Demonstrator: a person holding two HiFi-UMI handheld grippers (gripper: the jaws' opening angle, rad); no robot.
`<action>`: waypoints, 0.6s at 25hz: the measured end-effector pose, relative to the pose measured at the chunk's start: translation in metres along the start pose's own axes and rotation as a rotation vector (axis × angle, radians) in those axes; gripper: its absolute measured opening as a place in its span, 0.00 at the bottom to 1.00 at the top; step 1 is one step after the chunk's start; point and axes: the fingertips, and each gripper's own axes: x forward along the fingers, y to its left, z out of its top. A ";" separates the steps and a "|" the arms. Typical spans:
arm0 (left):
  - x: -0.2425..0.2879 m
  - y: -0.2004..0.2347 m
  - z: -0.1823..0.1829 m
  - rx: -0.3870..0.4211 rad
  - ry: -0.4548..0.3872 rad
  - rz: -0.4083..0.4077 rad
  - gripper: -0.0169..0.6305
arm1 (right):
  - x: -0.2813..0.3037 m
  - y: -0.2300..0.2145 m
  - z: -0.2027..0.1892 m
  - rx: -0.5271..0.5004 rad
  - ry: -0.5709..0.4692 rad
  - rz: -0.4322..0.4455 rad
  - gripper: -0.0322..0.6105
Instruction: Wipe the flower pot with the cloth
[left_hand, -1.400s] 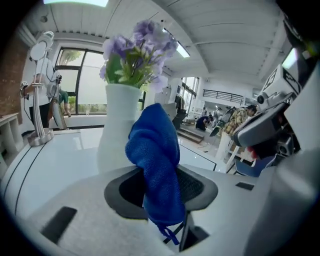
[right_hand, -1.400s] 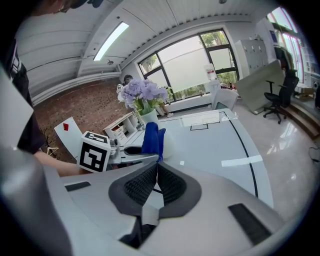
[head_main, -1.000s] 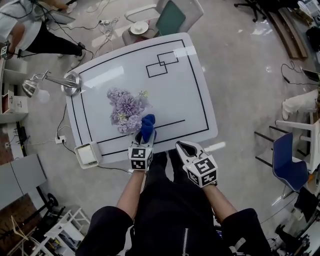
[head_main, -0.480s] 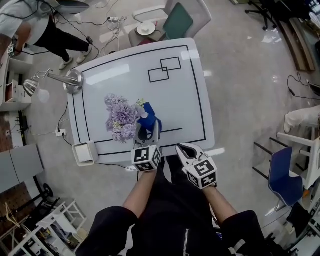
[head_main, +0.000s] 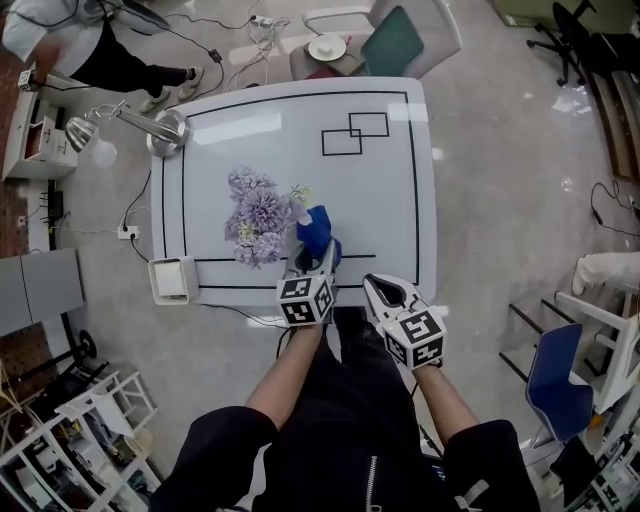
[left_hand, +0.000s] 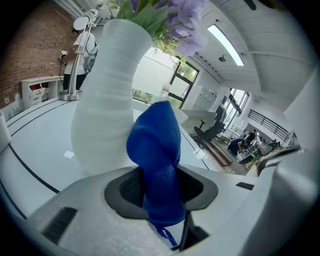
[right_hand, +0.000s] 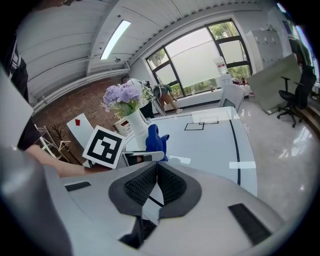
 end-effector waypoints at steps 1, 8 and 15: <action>-0.005 -0.004 -0.001 0.014 -0.001 -0.015 0.27 | 0.001 0.002 0.000 -0.006 0.001 0.001 0.07; -0.063 -0.014 -0.002 0.142 -0.029 -0.108 0.27 | 0.000 0.038 0.003 -0.043 -0.027 0.005 0.07; -0.142 0.005 -0.013 0.227 -0.085 -0.137 0.27 | -0.005 0.097 -0.014 -0.054 -0.074 -0.007 0.07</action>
